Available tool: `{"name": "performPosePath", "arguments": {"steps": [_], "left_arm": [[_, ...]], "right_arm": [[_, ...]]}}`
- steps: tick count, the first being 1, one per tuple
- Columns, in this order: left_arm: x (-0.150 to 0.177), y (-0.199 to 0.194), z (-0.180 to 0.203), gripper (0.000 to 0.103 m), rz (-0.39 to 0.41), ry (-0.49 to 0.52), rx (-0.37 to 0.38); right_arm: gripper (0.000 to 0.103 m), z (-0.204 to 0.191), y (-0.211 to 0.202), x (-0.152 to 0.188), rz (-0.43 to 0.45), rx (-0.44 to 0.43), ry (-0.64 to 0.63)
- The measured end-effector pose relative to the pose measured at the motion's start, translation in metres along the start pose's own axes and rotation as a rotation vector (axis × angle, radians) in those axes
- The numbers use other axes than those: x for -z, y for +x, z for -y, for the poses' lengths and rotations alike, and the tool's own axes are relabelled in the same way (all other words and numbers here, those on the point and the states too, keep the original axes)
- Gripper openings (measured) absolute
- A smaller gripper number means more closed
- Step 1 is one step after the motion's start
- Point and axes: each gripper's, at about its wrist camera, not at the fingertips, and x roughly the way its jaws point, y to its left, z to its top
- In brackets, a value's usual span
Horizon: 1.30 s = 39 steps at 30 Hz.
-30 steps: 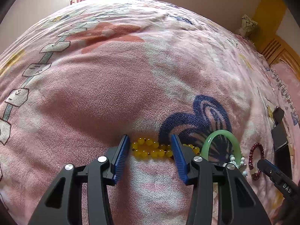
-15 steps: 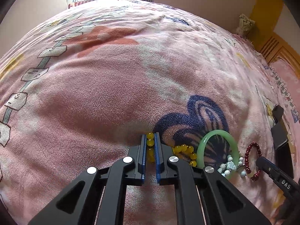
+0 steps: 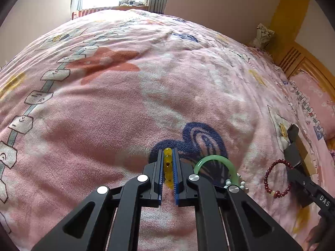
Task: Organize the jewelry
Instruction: 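Grasp the yellow bead strand with the left tool while the right tool grasps the dark red bracelet, then carry the yellow strand and red bracelet into the black box while both tools release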
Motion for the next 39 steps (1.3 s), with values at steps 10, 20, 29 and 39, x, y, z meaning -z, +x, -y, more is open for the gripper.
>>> {"name": "performPosePath", "arguments": {"steps": [10,20,29,39], "left_arm": [[-0.007,-0.042,0.027,0.009,0.1,0.044,0.016],[-0.013,-0.079,0.074,0.009,0.161,0.089,0.045],[-0.001,-0.091,0.129,0.009,0.17,0.188,0.053],[0.009,-0.092,0.203,0.009,0.165,0.266,0.175]], "right_arm": [[0.009,-0.001,-0.04,-0.011,0.091,-0.001,-0.003],[0.009,0.005,-0.084,-0.018,0.163,-0.021,-0.001],[0.009,0.041,-0.116,-0.023,0.208,-0.023,0.064],[0.009,0.095,-0.121,-0.024,0.21,0.015,0.138]]}}
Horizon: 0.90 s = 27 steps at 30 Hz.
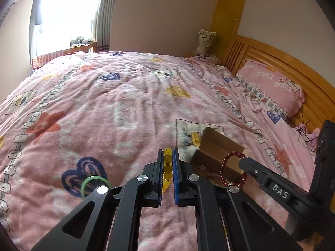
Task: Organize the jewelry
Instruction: 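Carry the yellow strand and red bracelet into the black box while both tools release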
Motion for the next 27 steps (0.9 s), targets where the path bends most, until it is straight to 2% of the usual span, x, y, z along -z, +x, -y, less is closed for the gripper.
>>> {"name": "performPosePath", "arguments": {"steps": [3,7,18,23,26,27], "left_arm": [[-0.004,0.011,0.029,0.009,-0.004,0.073,0.005],[-0.007,0.023,0.055,0.009,-0.006,0.12,0.004],[-0.008,0.045,0.084,0.009,-0.027,0.182,0.013],[-0.006,0.053,0.077,0.009,-0.055,0.14,0.028],[-0.004,0.053,0.073,0.01,-0.056,0.133,0.026],[-0.005,0.053,0.073,0.013,-0.054,0.134,0.018]], "right_arm": [[0.009,0.017,0.001,-0.003,0.003,0.0,0.036],[0.009,0.039,0.003,-0.004,0.004,0.023,0.086],[0.01,0.06,0.007,-0.003,0.002,0.011,0.156],[0.015,0.067,0.018,0.001,-0.028,0.016,0.194],[0.029,0.072,0.018,0.001,-0.024,0.038,0.215],[0.03,0.073,0.016,0.0,-0.017,0.045,0.216]]}}
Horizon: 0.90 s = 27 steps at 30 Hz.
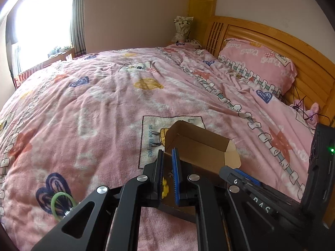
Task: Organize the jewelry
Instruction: 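Carry the yellow strand and red bracelet into the black box while both tools release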
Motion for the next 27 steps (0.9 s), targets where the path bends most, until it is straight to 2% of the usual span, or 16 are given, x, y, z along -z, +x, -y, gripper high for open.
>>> {"name": "performPosePath", "arguments": {"steps": [1,3,10,16,22,24,27], "left_arm": [[0.0,-0.001,-0.002,0.017,0.001,-0.005,-0.003],[0.001,-0.004,-0.008,0.036,0.013,-0.027,-0.006],[0.0,-0.026,-0.032,0.039,0.056,-0.08,-0.027],[0.006,-0.045,-0.064,0.046,0.084,-0.166,-0.034],[0.017,-0.06,-0.089,0.05,0.108,-0.196,-0.096],[0.021,-0.065,-0.099,0.057,0.114,-0.209,-0.109],[0.026,-0.073,-0.114,0.06,0.114,-0.225,-0.133]], "right_arm": [[0.03,0.0,-0.002,0.0,0.007,0.005,0.0],[0.03,0.0,-0.005,0.0,0.017,0.008,0.0],[0.03,-0.011,-0.006,0.001,0.012,0.009,-0.019],[0.033,-0.03,-0.017,0.004,0.025,0.006,-0.056],[0.035,-0.053,-0.03,0.009,0.044,0.004,-0.092],[0.038,-0.063,-0.032,0.011,0.047,0.002,-0.108],[0.041,-0.077,-0.03,0.016,0.034,-0.009,-0.122]]}}
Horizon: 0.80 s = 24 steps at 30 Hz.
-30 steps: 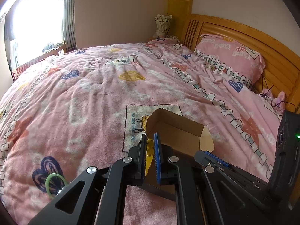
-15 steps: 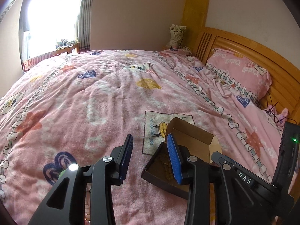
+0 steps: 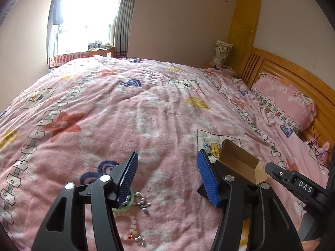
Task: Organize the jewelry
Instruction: 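Carry the yellow strand and red bracelet into the black box while both tools release, then grasp the green jade bangle with the left tool while the right tool grasps the white bead strand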
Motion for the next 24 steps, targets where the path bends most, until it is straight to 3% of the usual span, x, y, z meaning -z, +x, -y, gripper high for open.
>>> {"name": "performPosePath", "arguments": {"steps": [10,15,19,24], "left_arm": [[0.0,-0.019,-0.067,0.062,-0.016,-0.084,-0.057],[0.002,-0.022,-0.09,0.067,-0.024,-0.085,-0.083],[0.005,-0.011,-0.106,0.067,-0.064,-0.097,-0.093],[0.017,0.019,-0.12,0.067,-0.142,-0.092,-0.123]], "right_arm": [[0.047,-0.064,0.0,0.017,-0.037,-0.043,-0.122],[0.048,-0.089,0.015,0.03,-0.085,-0.049,-0.189],[0.048,-0.103,0.042,0.046,-0.153,-0.033,-0.238],[0.048,-0.109,0.107,0.079,-0.319,-0.054,-0.25]]}}
